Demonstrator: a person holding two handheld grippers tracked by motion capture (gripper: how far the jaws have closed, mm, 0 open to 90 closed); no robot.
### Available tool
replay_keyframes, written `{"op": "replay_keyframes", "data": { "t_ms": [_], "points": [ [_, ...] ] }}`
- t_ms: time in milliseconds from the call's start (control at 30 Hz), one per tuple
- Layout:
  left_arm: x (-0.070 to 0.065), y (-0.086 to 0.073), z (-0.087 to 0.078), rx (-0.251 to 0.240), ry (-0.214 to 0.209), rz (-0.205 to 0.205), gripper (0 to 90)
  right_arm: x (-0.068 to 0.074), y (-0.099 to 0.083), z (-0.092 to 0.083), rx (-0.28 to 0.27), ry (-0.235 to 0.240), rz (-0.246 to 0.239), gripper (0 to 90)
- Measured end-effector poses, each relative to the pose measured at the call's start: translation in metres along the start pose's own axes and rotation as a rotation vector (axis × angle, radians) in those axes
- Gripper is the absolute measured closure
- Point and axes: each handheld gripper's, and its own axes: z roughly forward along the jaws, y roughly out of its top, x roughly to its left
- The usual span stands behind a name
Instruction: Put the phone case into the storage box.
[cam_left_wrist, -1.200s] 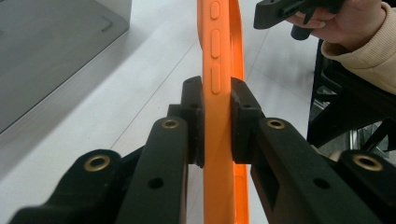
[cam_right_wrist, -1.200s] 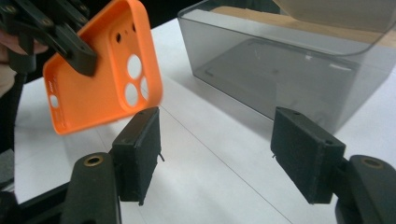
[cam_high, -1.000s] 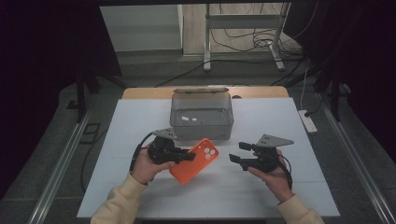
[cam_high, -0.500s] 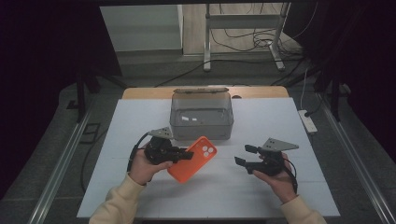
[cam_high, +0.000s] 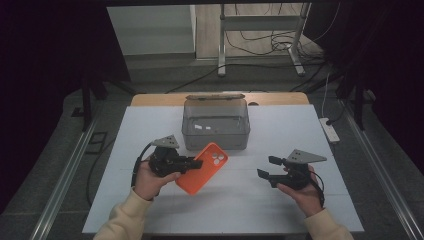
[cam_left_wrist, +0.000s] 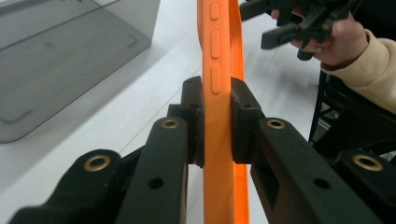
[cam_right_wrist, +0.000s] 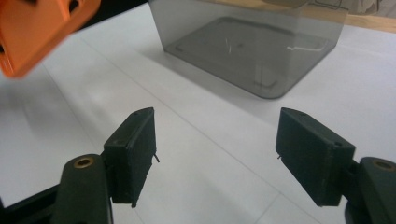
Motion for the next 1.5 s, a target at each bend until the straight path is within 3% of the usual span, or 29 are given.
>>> {"op": "replay_keyframes", "data": {
  "t_ms": [200,367,867,1500],
  "points": [
    [0.005,0.000,-0.001,-0.011,0.012,-0.023,79.3,0.004,-0.008,-0.002,0.034,-0.011,-0.016,28.9],
    [0.005,0.000,0.001,-0.001,0.017,-0.022,79.2,0.002,-0.012,-0.007,0.029,-0.028,0.014,28.2],
    [0.007,0.007,0.002,-0.003,0.041,-0.050,79.2,-0.004,-0.017,-0.007,0.042,-0.046,0.037,27.6],
    [0.006,0.030,-0.009,-0.024,0.086,-0.037,79.3,-0.005,-0.017,-0.009,0.045,-0.069,0.031,27.7]
  ]
}}
